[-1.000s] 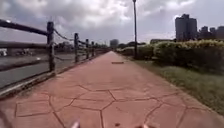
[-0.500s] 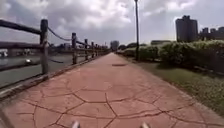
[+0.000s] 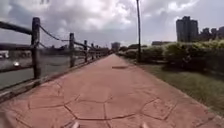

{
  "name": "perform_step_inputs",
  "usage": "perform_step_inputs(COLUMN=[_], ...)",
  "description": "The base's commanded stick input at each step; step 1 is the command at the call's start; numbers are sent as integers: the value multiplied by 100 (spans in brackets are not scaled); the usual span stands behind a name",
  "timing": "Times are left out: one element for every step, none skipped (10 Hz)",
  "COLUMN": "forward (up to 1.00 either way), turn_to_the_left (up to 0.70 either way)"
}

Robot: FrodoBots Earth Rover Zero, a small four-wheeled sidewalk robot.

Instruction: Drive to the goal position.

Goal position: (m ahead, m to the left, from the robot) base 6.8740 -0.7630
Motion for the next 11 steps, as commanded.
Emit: perform_step_inputs(forward=[70, 70, 70, 70, 70, 70, 70, 70, 70, 70, 70], turn_to_the_left=[0, 0, 0, 0, 0, 0, 0, 0, 0, 0, -1])
